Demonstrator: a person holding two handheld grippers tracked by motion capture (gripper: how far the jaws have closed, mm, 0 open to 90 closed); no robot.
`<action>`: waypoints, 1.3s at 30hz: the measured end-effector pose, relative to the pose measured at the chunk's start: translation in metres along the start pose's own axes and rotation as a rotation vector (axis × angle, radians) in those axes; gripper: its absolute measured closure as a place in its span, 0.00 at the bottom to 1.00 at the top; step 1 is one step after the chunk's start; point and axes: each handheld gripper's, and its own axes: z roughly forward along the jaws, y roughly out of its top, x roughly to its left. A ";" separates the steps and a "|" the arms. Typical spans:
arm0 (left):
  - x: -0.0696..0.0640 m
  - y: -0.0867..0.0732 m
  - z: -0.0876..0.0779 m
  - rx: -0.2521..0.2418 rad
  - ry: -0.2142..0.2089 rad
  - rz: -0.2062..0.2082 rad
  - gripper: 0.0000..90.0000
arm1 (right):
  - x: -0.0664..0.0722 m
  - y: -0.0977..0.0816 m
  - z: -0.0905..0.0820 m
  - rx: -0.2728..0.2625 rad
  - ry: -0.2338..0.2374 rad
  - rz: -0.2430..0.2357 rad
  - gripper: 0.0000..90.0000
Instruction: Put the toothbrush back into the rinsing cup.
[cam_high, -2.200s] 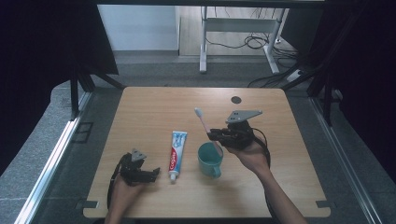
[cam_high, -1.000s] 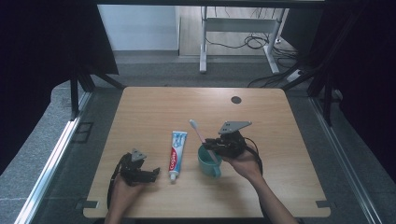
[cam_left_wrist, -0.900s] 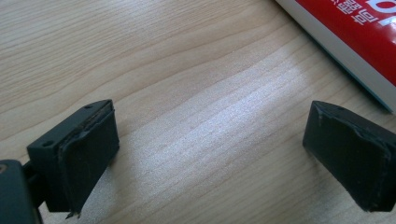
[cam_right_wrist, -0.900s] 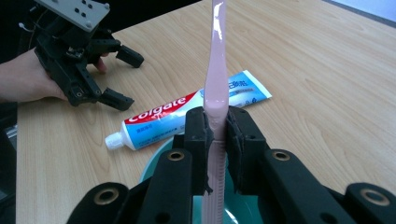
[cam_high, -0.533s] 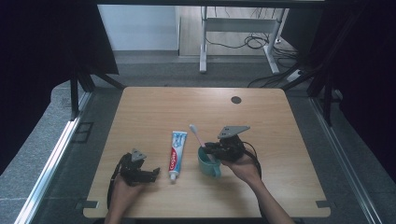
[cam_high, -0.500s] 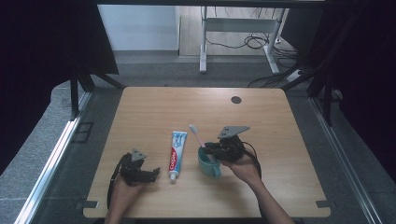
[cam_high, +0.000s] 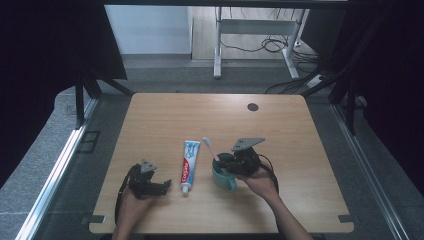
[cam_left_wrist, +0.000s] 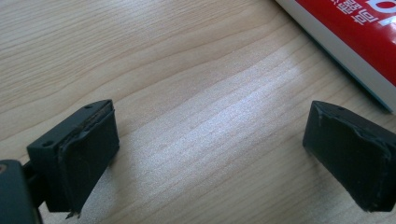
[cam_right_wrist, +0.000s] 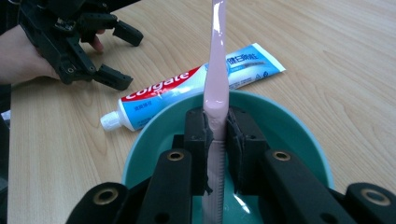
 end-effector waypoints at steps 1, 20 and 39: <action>0.000 0.000 0.000 0.000 0.000 0.000 0.04 | 0.000 0.000 0.000 0.000 0.000 0.000 0.87; 0.000 0.000 0.000 0.003 0.000 0.004 0.04 | -0.003 -0.005 0.006 0.041 0.002 0.015 0.84; 0.000 0.000 0.000 0.000 0.000 0.000 0.04 | 0.003 0.002 -0.004 0.024 -0.008 -0.022 0.71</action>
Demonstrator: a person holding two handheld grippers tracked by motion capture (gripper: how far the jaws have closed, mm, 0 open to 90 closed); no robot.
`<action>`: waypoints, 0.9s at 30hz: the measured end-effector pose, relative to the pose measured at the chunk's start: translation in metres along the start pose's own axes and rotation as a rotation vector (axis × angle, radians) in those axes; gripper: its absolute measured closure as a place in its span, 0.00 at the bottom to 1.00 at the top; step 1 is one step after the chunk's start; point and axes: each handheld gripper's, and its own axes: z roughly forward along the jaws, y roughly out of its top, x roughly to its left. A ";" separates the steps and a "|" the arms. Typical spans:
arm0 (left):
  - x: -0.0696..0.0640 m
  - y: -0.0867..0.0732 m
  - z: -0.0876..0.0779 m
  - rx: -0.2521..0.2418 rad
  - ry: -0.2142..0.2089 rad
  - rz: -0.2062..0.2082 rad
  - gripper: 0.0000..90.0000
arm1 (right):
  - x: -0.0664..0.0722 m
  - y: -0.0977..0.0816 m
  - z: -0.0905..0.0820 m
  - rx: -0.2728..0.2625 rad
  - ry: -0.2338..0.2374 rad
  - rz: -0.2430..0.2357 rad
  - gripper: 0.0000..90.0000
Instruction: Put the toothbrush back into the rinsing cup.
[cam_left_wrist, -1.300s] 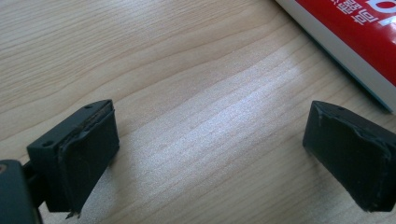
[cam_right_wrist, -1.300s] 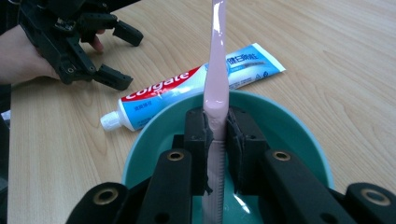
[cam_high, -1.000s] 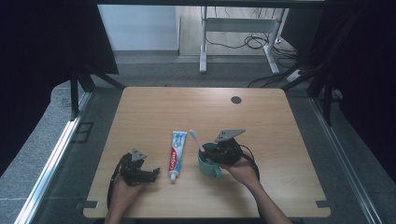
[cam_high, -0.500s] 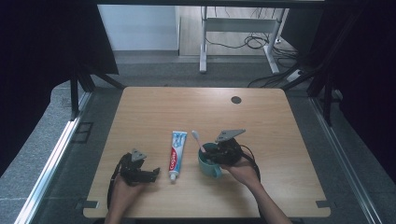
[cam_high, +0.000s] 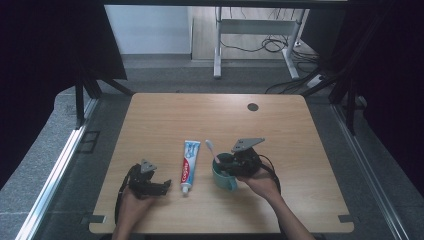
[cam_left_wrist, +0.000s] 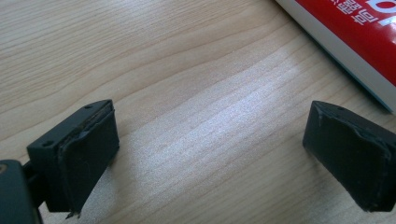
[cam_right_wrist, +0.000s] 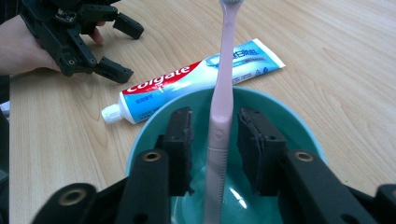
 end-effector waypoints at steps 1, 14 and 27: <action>0.000 0.000 0.000 0.000 0.000 0.000 0.04 | 0.000 0.001 -0.001 0.001 -0.001 -0.004 0.69; 0.000 0.000 0.000 -0.001 0.000 0.000 0.04 | 0.004 0.005 -0.009 0.039 -0.033 -0.048 0.47; 0.000 0.000 0.000 0.000 0.001 -0.002 0.04 | 0.007 0.007 -0.019 0.043 -0.071 -0.052 0.25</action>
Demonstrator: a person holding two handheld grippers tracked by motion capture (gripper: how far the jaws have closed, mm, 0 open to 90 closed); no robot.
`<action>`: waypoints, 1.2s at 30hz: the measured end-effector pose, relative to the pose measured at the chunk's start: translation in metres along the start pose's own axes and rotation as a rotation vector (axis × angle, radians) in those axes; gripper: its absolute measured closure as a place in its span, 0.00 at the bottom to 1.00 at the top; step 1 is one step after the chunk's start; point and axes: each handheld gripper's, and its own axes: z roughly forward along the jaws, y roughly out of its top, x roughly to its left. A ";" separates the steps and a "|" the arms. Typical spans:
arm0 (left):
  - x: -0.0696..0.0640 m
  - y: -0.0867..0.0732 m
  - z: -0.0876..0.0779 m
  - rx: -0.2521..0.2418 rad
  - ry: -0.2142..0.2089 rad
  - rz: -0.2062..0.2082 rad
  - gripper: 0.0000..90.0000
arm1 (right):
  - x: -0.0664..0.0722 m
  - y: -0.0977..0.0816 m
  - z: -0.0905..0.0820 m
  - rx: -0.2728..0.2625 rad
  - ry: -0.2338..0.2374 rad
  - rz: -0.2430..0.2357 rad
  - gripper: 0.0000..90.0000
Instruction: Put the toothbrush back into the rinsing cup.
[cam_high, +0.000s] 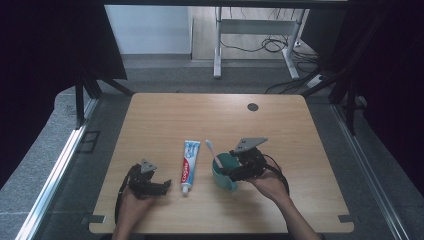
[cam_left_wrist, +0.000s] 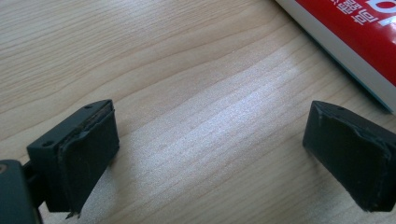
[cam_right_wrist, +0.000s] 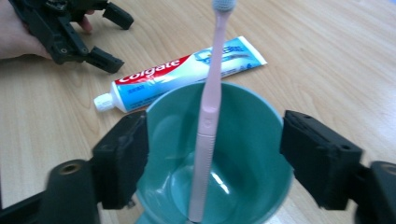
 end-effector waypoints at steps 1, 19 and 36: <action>0.000 0.000 0.000 0.000 0.000 0.000 0.04 | 0.000 0.000 -0.001 -0.003 -0.008 0.002 0.24; 0.000 0.000 0.000 0.000 -0.001 0.001 0.04 | -0.014 -0.019 -0.031 -0.015 -0.083 0.028 0.14; 0.000 0.000 0.000 0.006 -0.001 0.005 0.04 | -0.024 -0.049 -0.049 0.006 -0.145 0.051 0.01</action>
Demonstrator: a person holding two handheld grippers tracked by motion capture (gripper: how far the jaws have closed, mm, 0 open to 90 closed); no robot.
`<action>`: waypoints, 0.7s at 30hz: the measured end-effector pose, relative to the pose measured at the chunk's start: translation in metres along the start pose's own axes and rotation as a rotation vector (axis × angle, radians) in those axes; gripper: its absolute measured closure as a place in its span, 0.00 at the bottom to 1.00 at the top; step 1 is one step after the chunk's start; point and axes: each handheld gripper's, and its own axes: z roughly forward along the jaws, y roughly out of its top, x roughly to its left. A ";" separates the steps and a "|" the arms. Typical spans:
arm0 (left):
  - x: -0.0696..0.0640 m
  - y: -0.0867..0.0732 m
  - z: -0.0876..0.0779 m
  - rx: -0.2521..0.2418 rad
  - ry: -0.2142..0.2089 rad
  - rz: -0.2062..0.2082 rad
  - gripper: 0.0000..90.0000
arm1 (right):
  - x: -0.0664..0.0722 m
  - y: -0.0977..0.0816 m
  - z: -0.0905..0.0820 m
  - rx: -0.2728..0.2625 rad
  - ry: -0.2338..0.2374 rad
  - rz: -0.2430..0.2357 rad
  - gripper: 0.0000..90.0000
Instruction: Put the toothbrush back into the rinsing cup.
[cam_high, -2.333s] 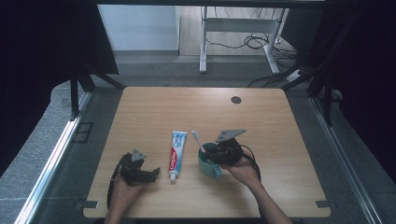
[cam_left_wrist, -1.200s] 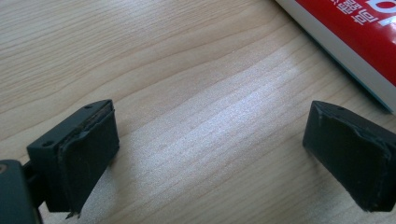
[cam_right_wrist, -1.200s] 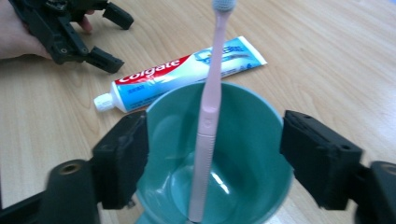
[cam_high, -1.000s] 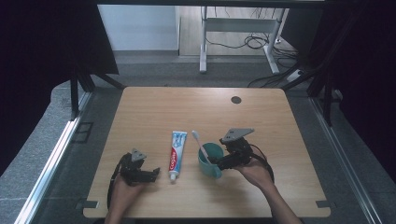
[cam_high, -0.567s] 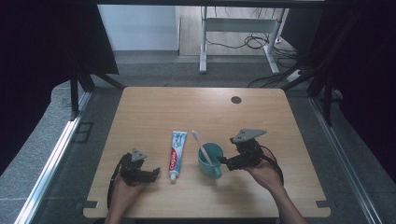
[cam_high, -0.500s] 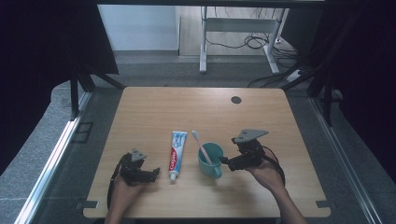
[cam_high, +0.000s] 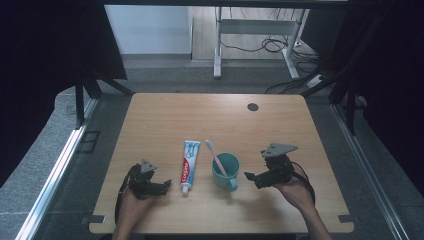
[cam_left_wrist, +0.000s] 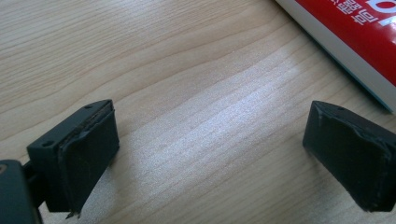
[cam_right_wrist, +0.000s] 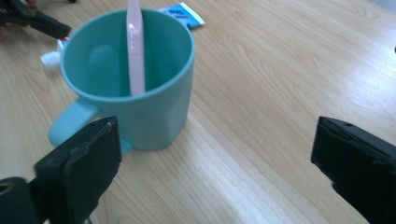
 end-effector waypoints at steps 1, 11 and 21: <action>0.000 0.000 0.000 0.000 0.000 0.000 0.04 | -0.001 -0.002 0.000 0.002 -0.003 0.003 0.00; 0.000 0.000 0.000 0.000 0.000 0.000 0.04 | -0.002 -0.022 -0.001 0.002 -0.035 0.014 0.00; 0.000 0.000 0.000 0.000 0.000 0.000 0.04 | -0.003 -0.045 -0.004 -0.031 -0.050 0.038 0.00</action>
